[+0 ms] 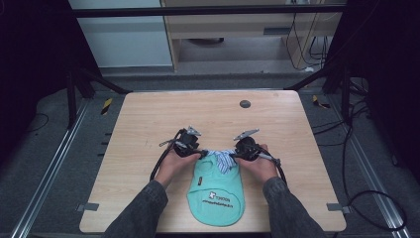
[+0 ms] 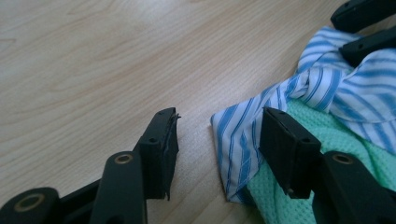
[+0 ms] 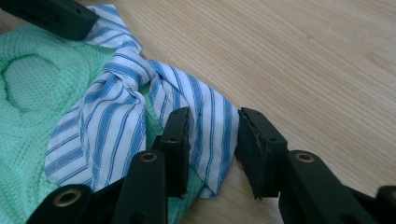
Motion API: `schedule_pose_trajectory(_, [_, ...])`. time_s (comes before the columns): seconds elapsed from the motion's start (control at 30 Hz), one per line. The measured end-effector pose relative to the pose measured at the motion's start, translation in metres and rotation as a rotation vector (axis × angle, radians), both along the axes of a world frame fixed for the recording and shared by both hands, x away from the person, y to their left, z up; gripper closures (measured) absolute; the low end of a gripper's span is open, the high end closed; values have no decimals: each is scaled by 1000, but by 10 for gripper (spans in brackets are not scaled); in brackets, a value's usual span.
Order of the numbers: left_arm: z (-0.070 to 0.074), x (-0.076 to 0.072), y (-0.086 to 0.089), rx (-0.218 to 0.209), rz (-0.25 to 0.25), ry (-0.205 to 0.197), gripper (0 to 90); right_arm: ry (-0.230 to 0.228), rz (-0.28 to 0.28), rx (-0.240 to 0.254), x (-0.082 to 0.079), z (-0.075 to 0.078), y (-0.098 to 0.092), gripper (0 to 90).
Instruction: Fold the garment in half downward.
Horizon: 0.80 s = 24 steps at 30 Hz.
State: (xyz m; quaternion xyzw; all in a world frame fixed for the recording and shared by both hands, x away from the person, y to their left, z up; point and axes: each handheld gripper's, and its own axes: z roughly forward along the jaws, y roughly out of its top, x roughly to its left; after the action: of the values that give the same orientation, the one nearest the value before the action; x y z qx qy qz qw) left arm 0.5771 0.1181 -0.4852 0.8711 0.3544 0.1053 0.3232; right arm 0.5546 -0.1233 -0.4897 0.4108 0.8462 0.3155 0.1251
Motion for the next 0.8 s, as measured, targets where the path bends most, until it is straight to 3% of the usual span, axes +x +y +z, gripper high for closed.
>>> schedule_pose_trajectory(0.2, [-4,-3,-2,-17,-16,4,551,20,14,6,1,1,1,705])
schedule_pose_trajectory(0.37, [-3,-7,-5,-41,-39,35,739,38,35,11,2,2,4,817])
schedule_pose_trajectory(0.5, [-2,-9,-7,-24,-43,21,838,18,53,-9,3,2,6,832])
schedule_pose_trajectory(0.8, [20,-14,-1,-53,-49,-31,862,-34,80,-25,-3,18,5,833])
